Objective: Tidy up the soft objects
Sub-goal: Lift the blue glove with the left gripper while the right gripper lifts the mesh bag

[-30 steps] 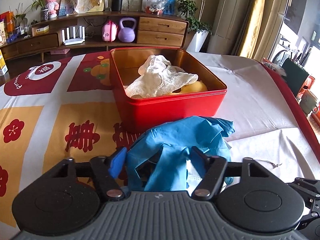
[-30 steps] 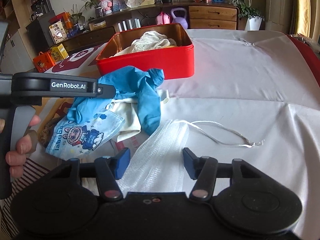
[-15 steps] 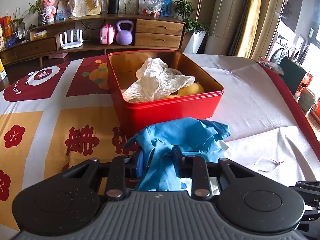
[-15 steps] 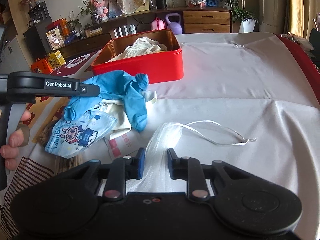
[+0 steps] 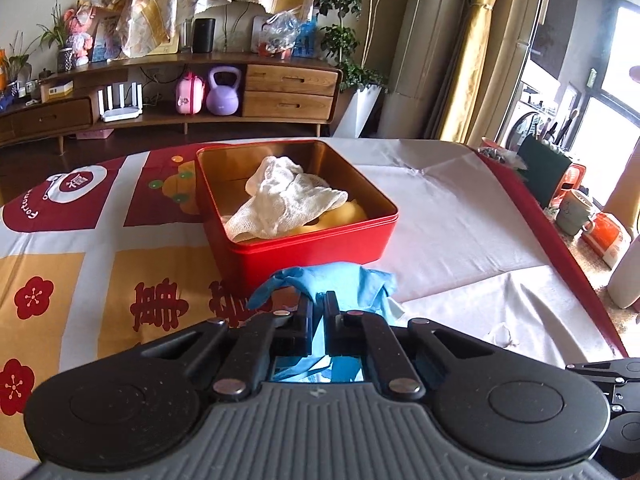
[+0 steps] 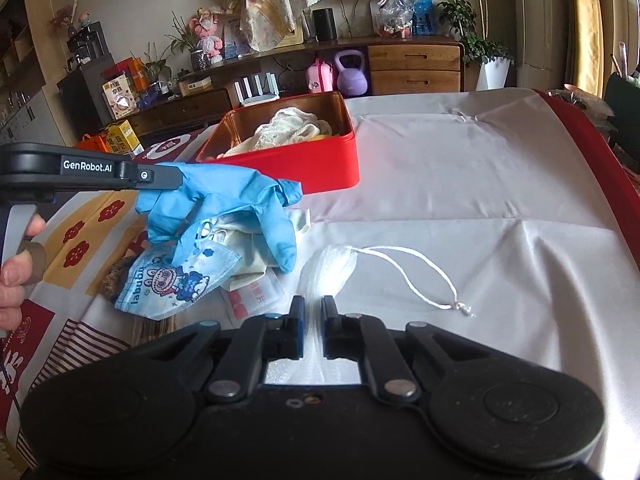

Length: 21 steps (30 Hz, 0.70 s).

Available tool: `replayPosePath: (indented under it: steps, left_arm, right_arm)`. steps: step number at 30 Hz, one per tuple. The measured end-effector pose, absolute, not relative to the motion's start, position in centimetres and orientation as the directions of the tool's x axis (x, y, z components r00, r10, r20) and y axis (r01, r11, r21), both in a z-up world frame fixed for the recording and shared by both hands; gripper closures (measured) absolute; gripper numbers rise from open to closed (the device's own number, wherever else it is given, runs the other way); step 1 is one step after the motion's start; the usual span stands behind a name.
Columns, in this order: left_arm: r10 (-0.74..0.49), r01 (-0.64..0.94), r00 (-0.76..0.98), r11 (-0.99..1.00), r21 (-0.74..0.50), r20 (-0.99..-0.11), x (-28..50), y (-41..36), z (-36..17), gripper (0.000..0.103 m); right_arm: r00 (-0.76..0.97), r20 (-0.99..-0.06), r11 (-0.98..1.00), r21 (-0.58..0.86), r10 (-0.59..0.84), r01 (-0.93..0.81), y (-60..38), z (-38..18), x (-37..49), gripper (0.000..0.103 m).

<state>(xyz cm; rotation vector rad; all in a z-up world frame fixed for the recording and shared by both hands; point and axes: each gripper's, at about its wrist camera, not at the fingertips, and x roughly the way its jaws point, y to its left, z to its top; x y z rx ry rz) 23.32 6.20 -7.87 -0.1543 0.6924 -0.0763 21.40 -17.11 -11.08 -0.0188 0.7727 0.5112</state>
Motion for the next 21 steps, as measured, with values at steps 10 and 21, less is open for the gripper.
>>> replayPosePath:
  steps: [10,21]
  left_arm:
    - [-0.157,0.056,0.800,0.981,-0.188,-0.580,21.8,5.8,-4.3,0.098]
    - [-0.154,0.105,0.760,0.988,-0.113,-0.631,23.3,4.7,-5.2,0.097]
  right_arm:
    - [0.590,-0.633,0.837,0.182,0.501,-0.516,-18.4,-6.5,21.4,0.096]
    - [0.589,-0.623,0.823,0.163,0.514,-0.544,-18.8,-5.5,22.0,0.096]
